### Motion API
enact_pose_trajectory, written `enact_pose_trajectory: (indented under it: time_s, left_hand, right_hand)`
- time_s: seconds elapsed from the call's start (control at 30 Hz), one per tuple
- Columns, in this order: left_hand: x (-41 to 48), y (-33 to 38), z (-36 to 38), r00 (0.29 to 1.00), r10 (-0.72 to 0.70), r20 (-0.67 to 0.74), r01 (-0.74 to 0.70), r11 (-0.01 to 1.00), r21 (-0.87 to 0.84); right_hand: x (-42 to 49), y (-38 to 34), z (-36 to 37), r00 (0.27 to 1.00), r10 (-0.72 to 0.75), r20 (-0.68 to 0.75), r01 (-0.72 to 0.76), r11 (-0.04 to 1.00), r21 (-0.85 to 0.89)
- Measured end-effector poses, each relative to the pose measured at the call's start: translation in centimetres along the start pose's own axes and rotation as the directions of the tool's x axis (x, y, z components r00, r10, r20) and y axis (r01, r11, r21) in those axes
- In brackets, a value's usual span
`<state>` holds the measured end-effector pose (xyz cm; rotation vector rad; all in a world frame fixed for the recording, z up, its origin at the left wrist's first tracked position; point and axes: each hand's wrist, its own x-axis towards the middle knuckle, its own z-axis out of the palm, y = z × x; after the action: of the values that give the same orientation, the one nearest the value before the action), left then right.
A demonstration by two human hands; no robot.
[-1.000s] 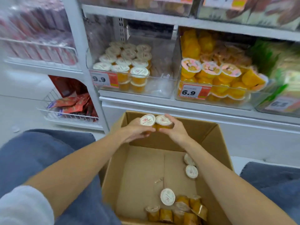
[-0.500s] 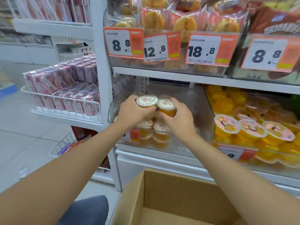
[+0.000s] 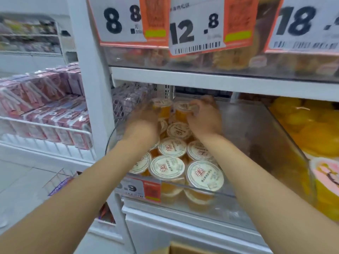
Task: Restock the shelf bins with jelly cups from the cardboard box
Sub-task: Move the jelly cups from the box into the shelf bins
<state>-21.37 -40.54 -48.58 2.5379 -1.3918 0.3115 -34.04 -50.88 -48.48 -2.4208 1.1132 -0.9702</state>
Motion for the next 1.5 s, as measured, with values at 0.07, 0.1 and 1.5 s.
enact_pose_trajectory:
  time_s: [0.07,0.1,1.5]
  left_hand:
    - [-1.3,-0.6,0.7,0.991,0.126,-0.044,-0.123,0.990,0.068]
    - [-1.4,-0.6,1.0,0.984,0.159,-0.082,-0.153,0.985,0.079]
    - [-48.1,17.3,25.7,0.210,0.042,0.977,0.398,0.909,-0.125]
  right_hand:
    - [-0.2,-0.3,-0.3,0.998,-0.061,0.018,0.062,0.998,-0.023]
    - [-0.4,-0.5,-0.2,0.994,-0.082,0.069,0.084,0.996,-0.031]
    - [-56.6,29.4,-5.0,-0.069,0.607,0.792,-0.285,0.749,-0.598]
